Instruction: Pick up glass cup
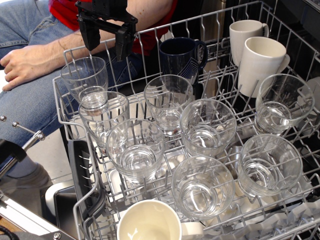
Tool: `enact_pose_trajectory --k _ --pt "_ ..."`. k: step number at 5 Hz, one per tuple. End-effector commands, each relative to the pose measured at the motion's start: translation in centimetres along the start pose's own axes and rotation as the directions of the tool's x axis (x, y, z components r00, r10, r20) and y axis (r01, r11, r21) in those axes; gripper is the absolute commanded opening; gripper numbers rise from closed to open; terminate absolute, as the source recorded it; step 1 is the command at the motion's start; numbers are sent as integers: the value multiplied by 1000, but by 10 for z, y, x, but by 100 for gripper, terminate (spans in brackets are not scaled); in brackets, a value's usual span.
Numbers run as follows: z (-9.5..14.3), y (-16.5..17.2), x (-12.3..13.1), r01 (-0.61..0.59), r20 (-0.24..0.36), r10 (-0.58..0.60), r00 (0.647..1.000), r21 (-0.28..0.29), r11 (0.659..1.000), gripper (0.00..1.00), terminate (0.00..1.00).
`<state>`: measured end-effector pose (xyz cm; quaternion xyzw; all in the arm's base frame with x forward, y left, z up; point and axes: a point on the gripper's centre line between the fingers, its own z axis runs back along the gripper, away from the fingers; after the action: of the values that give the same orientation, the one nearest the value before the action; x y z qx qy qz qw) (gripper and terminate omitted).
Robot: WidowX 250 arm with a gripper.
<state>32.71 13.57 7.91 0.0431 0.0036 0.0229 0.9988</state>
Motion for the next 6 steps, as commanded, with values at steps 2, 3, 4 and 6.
enact_pose_trajectory --k 2,3,4,6 --pt "-10 2 -2 -16 9 16 1000 0 1000 100 0" --pt "-27 3 -3 -33 49 34 998 -14 999 100 0" --pt "-44 3 -3 -50 85 53 995 -36 998 100 0" --pt "-75 -6 2 -50 105 51 993 -9 999 100 0"
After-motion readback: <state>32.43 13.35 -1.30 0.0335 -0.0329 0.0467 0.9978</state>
